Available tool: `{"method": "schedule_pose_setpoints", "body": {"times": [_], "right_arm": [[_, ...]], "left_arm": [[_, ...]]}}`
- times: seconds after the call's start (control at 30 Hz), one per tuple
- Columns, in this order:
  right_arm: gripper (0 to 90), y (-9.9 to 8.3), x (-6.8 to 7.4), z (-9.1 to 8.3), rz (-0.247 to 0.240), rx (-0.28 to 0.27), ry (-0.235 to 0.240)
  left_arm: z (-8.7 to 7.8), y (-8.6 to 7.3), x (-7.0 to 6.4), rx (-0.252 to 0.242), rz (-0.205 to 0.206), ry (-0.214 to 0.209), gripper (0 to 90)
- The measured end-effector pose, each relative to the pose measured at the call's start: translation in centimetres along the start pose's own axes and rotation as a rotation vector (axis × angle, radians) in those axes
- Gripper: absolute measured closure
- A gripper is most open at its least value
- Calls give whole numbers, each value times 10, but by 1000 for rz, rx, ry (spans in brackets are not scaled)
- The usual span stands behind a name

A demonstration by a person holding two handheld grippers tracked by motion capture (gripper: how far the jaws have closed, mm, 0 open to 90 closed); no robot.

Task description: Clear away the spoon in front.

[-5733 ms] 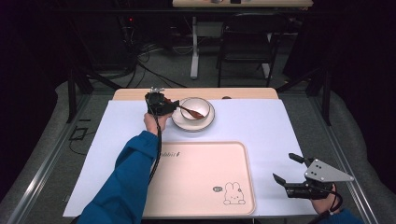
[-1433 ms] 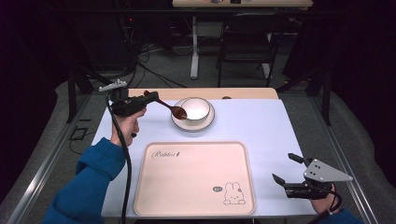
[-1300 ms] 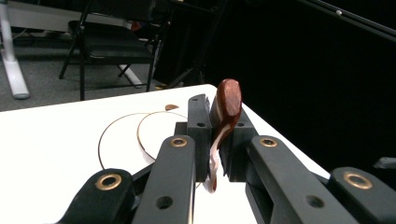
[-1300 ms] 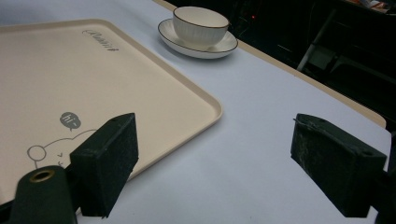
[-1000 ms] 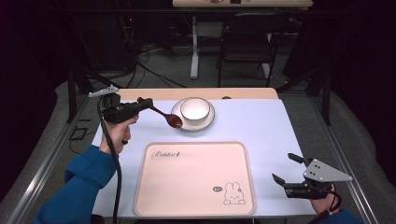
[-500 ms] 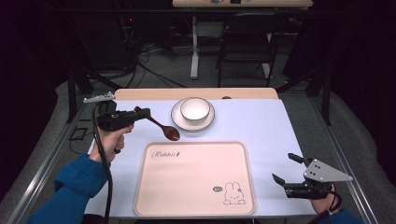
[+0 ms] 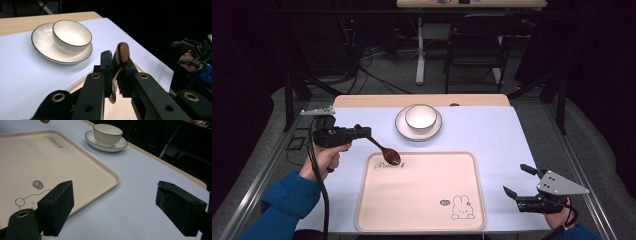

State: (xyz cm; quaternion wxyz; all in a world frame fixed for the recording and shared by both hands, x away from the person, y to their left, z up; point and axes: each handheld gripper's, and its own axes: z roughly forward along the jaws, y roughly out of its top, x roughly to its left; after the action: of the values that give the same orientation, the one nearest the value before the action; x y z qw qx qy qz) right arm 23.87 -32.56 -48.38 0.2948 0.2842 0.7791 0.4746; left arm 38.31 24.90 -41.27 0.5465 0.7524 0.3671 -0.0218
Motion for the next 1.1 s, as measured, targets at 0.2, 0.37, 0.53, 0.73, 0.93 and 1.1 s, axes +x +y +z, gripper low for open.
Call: {"method": "schedule_pose_setpoints", "body": {"times": [0.2,0.37,0.53,0.73,0.93,1.1], "right_arm": [[141,0,0,0,0,0,0],[141,0,0,0,-2,2,2],[141,0,0,0,-2,2,1],[141,0,0,0,-4,2,2],[142,0,0,0,-4,3,1],[141,0,0,0,-4,5,1]], "left_arm": [[0,-2,1,33,3,-17,839],[1,-4,0,60,10,-38,839],[1,-5,-1,96,22,-66,839],[3,-8,0,138,27,-86,839],[5,-12,5,185,18,-105,839],[7,-16,8,212,15,-109,838]]}}
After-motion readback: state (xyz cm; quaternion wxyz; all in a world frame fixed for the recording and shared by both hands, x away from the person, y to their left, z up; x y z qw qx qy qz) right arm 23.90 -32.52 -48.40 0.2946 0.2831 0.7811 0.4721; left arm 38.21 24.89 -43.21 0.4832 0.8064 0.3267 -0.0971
